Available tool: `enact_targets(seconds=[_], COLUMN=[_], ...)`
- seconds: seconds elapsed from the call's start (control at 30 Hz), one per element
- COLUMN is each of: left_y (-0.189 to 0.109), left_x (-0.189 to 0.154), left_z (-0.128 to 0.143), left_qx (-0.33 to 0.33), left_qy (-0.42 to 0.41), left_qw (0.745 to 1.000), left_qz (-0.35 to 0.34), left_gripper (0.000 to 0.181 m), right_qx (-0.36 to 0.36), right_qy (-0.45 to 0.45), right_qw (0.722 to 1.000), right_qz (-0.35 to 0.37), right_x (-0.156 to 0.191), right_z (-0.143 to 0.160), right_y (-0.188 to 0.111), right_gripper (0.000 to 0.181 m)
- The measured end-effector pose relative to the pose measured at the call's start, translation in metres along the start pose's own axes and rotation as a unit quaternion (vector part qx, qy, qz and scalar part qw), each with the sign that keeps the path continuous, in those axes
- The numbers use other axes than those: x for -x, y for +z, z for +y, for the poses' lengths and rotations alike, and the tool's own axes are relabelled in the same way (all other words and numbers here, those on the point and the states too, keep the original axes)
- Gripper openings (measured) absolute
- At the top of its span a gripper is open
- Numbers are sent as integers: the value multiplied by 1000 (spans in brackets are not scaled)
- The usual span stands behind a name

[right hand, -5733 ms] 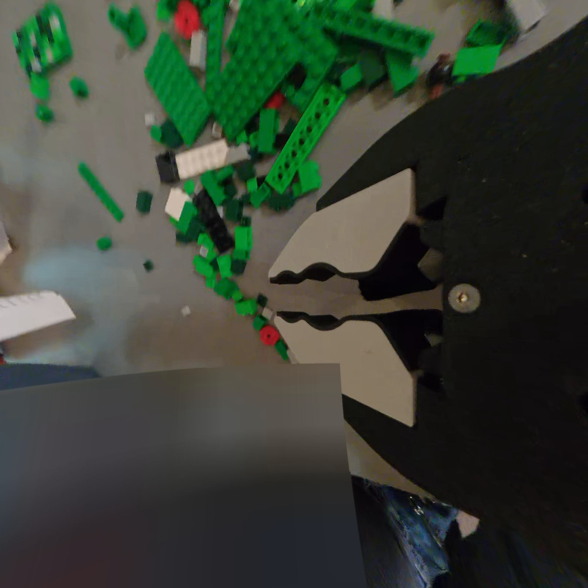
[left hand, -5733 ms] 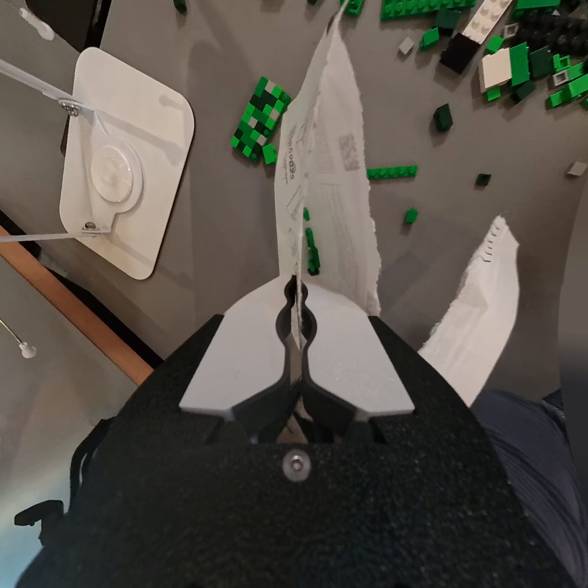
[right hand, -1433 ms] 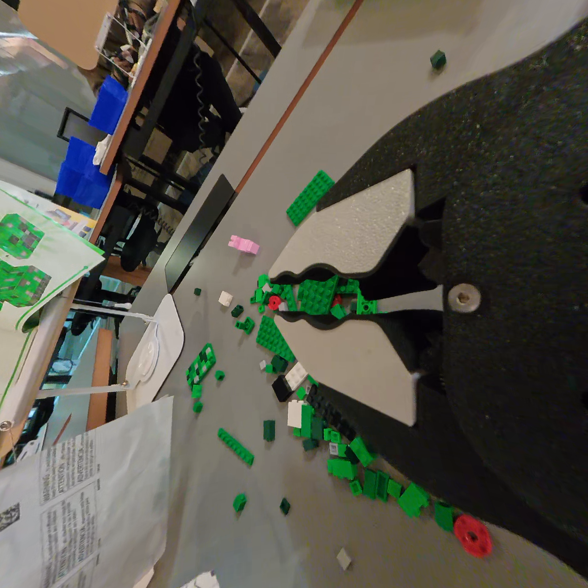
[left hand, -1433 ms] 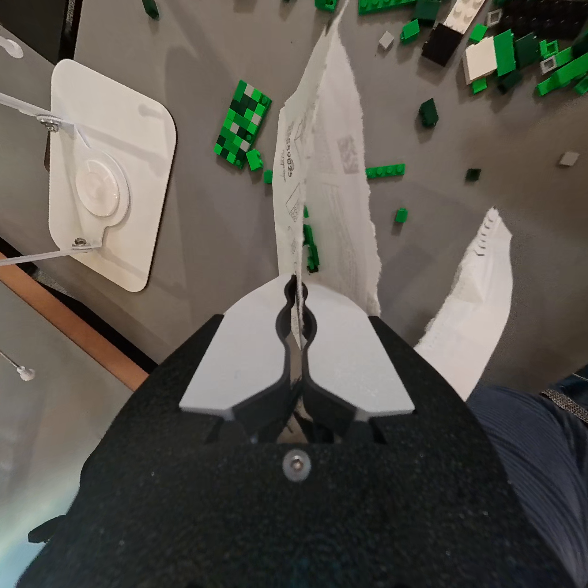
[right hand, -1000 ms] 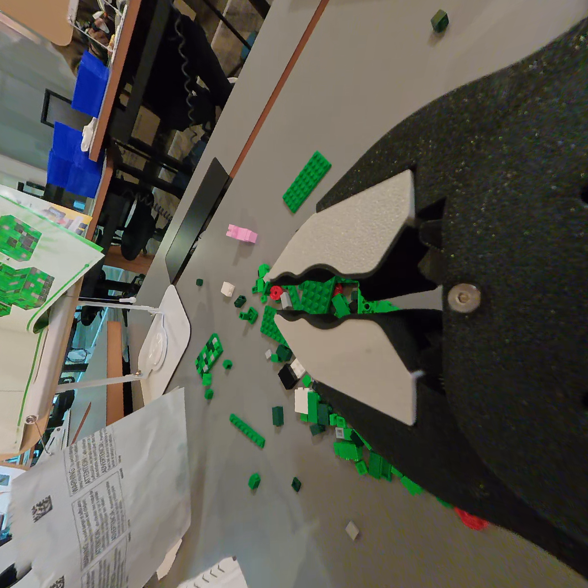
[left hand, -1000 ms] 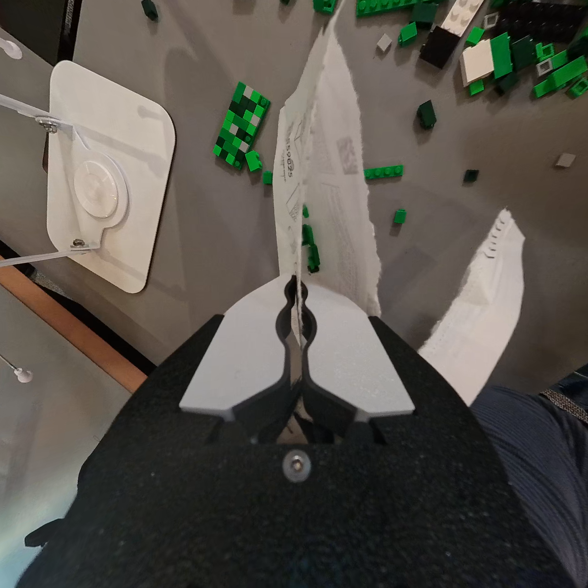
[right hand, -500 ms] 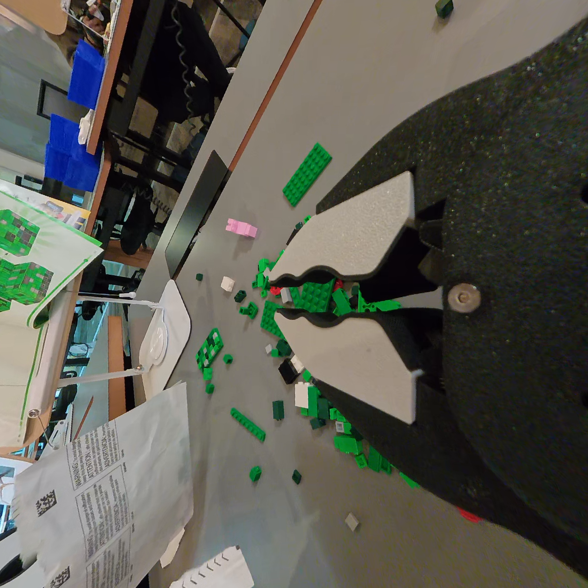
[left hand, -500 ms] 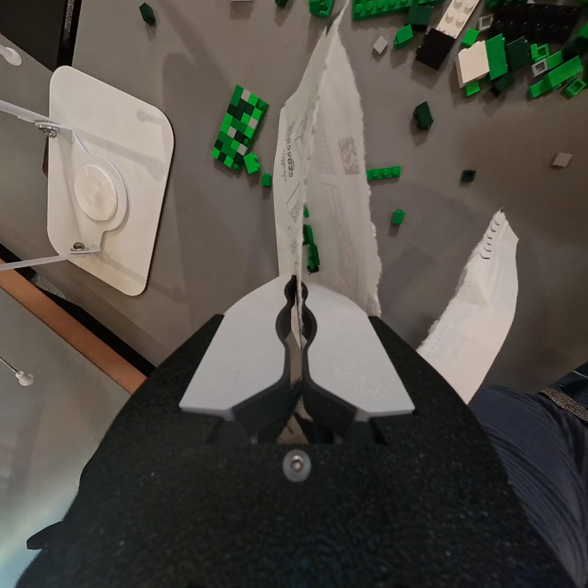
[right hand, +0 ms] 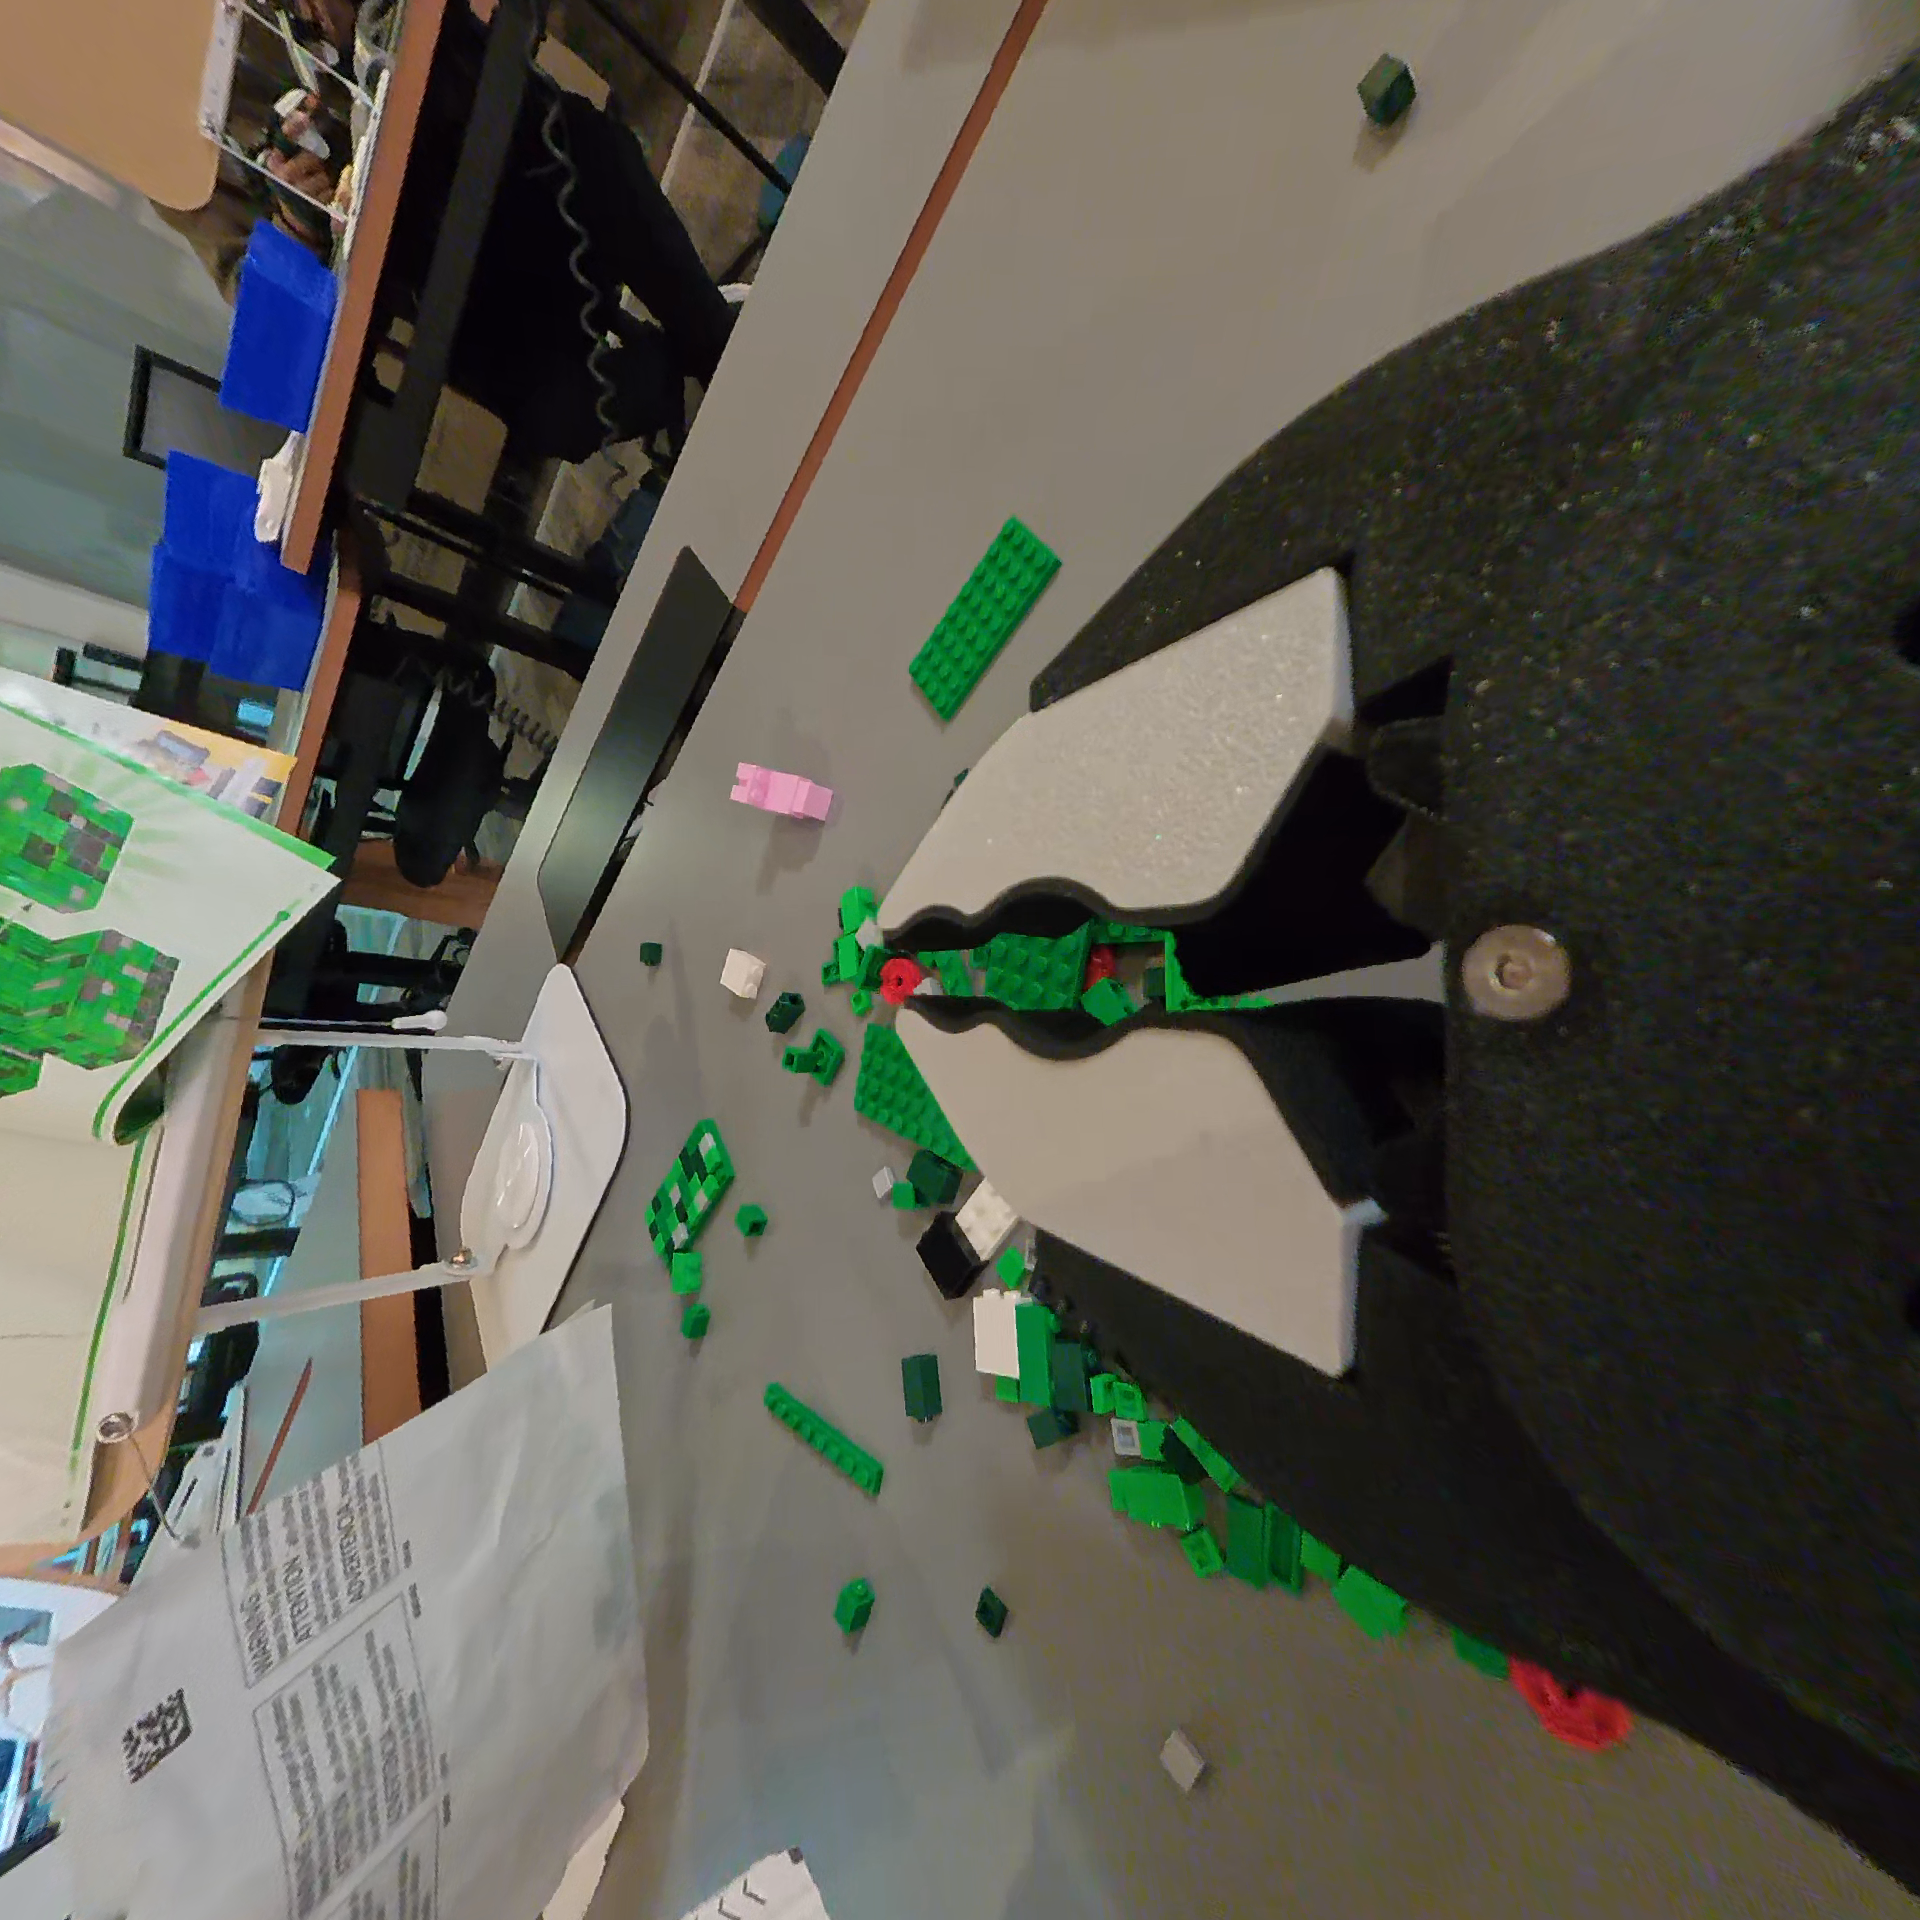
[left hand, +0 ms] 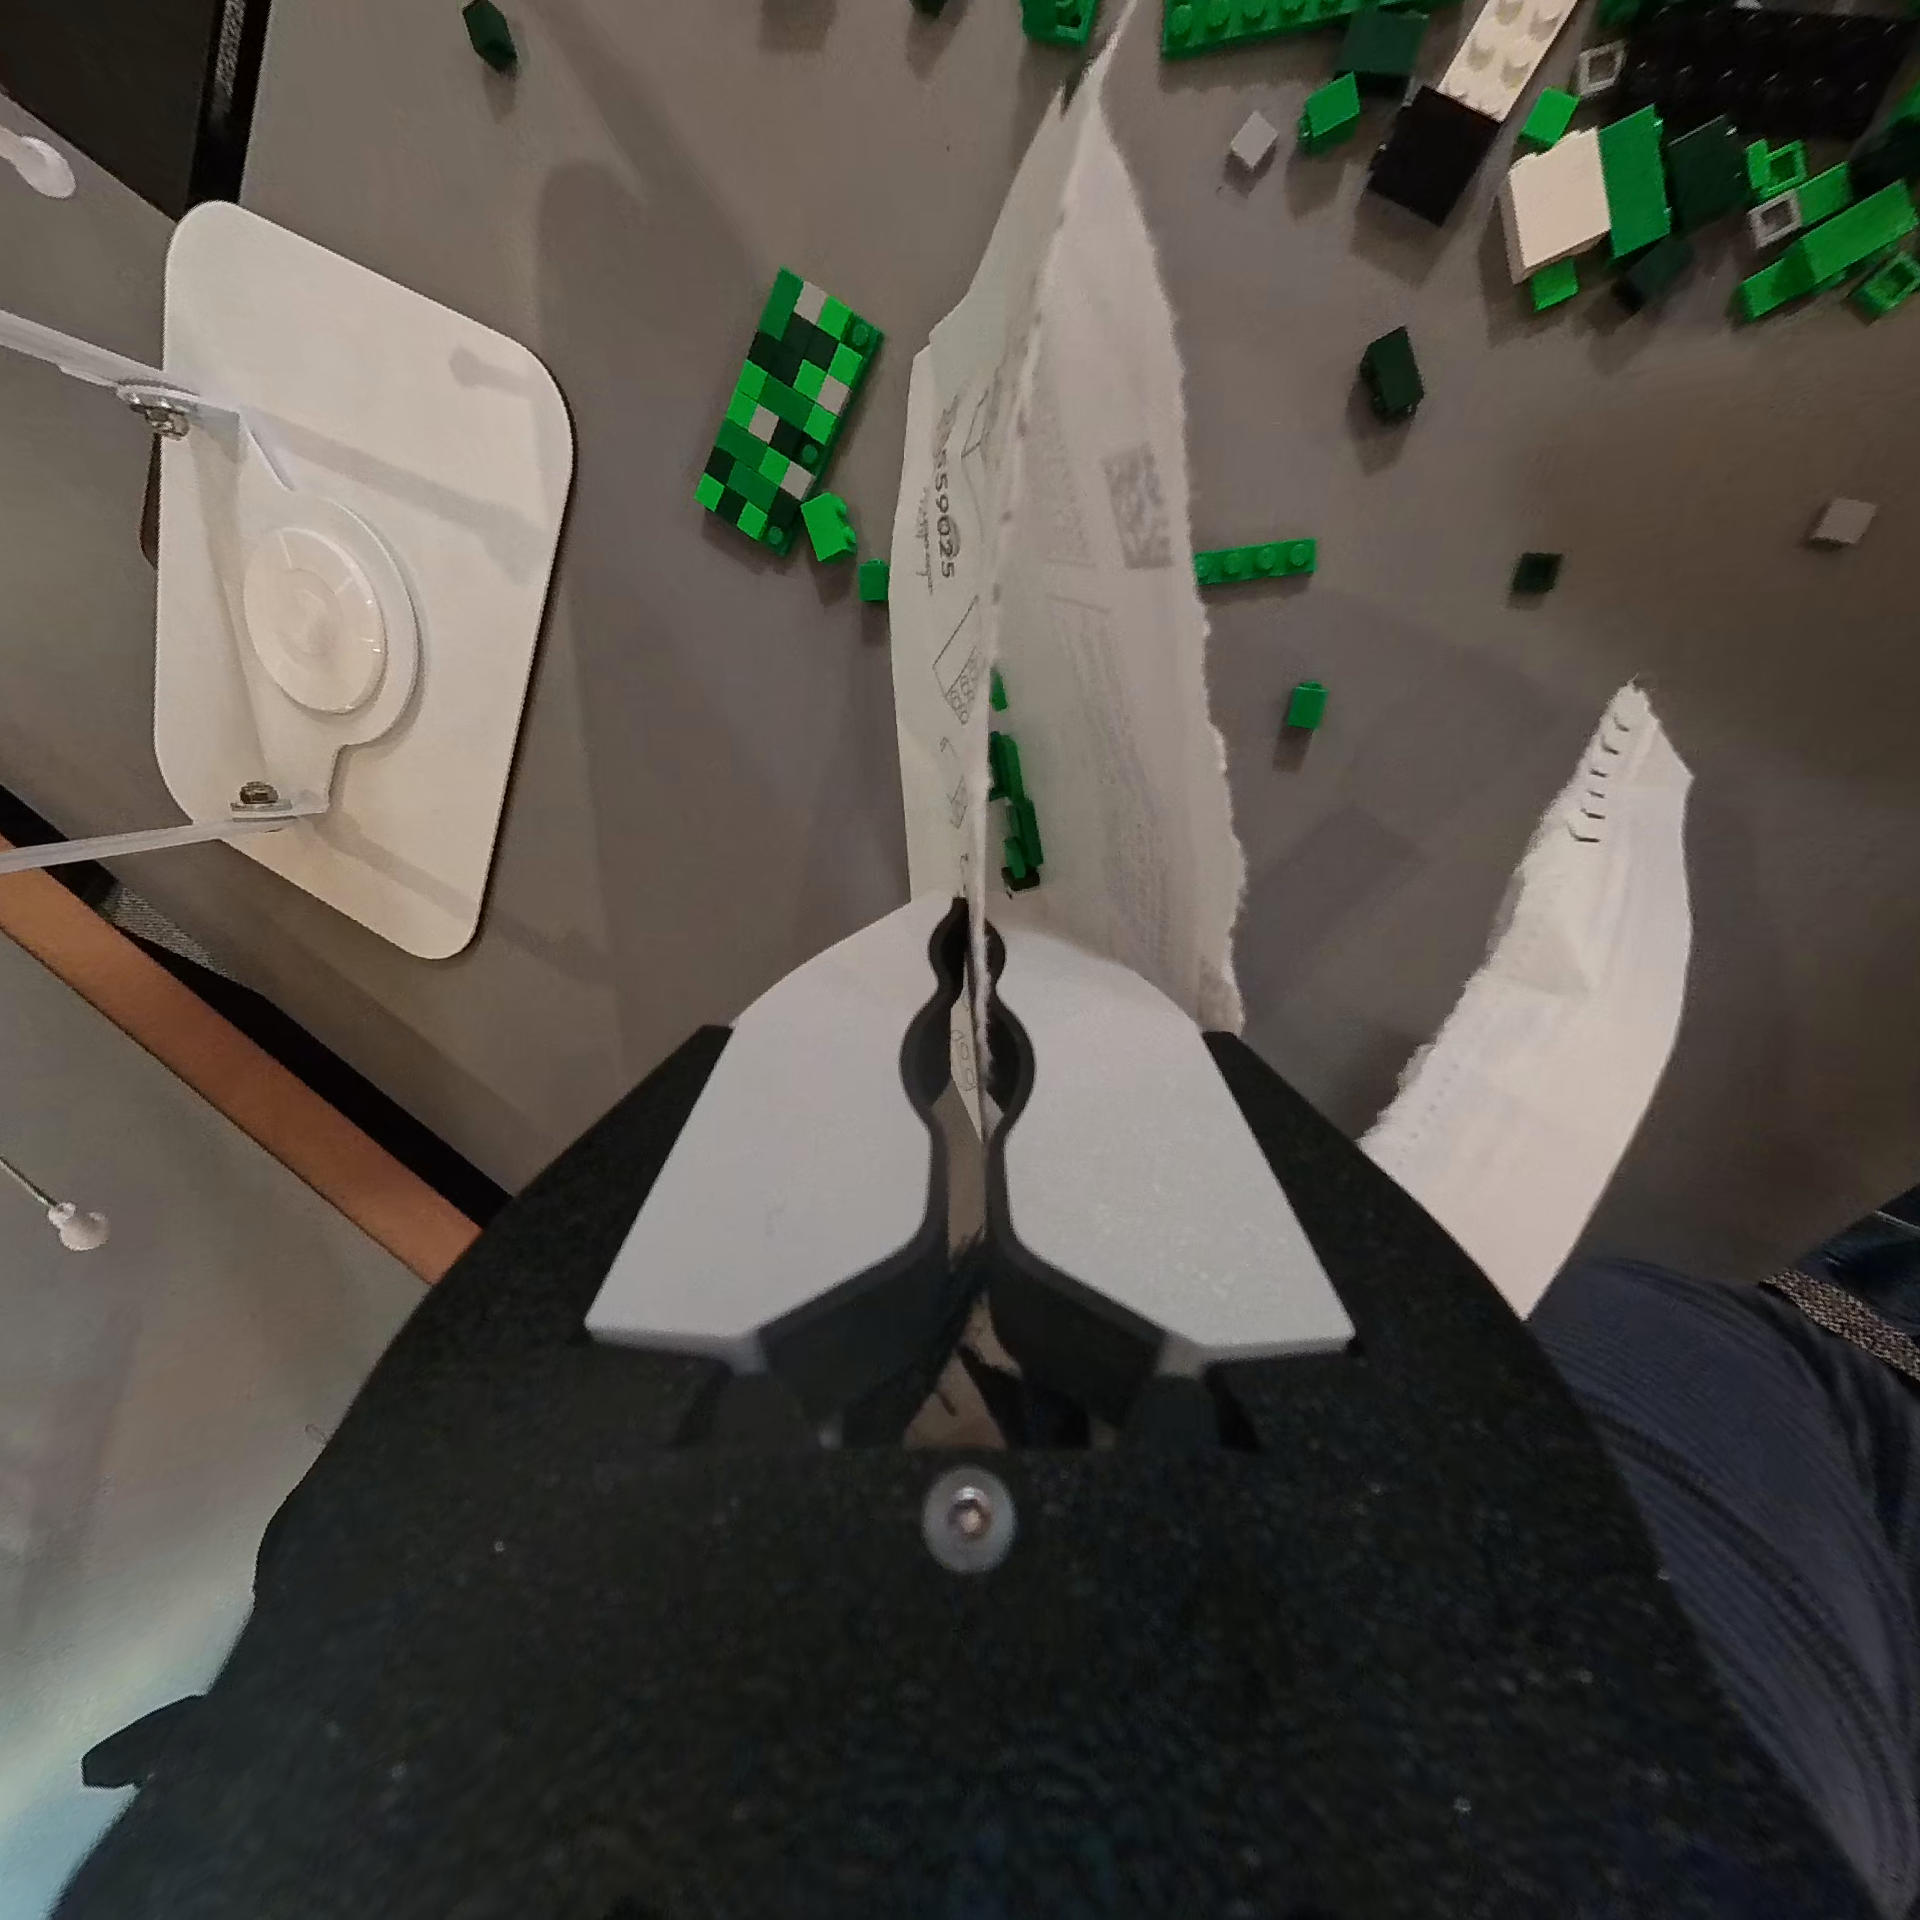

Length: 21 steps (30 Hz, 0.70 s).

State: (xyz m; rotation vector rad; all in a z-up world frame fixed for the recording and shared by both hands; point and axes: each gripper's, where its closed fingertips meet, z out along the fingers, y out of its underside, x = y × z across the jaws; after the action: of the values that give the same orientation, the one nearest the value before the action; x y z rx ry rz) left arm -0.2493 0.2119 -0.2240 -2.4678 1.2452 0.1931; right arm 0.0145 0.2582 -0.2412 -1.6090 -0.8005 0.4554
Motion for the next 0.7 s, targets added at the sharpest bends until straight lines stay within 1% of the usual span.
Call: enact_targets(seconds=[0.1,0.2,0.37,0.5,0.6,0.7], left_y=[0,1,0,0,0,0], left_x=[0,-1,-1,-1,-2,-4], left_z=[0,0,-1,-2,-3,-5], left_qx=[1,1,-3,-5,-7,-7], left_qy=[1,1,3,5,8,14], left_qw=[1000,1000,1000,1000,1000,1000], left_qz=[0,1,2,4,6,7], left_gripper=[0,0,0,0,0,0], right_qx=[1,3,29,15,56,116], right_qy=[7,5,16,24,11,13], right_qw=[1000,1000,998,997,995,991], right_qz=[4,21,50,70,81,65], right_x=[-3,-12,-43,-66,-80,-87], right_z=[0,1,11,14,30,53], right_y=[0,-3,-11,-22,-26,-29], right_gripper=[8,8,10,9,11,16])
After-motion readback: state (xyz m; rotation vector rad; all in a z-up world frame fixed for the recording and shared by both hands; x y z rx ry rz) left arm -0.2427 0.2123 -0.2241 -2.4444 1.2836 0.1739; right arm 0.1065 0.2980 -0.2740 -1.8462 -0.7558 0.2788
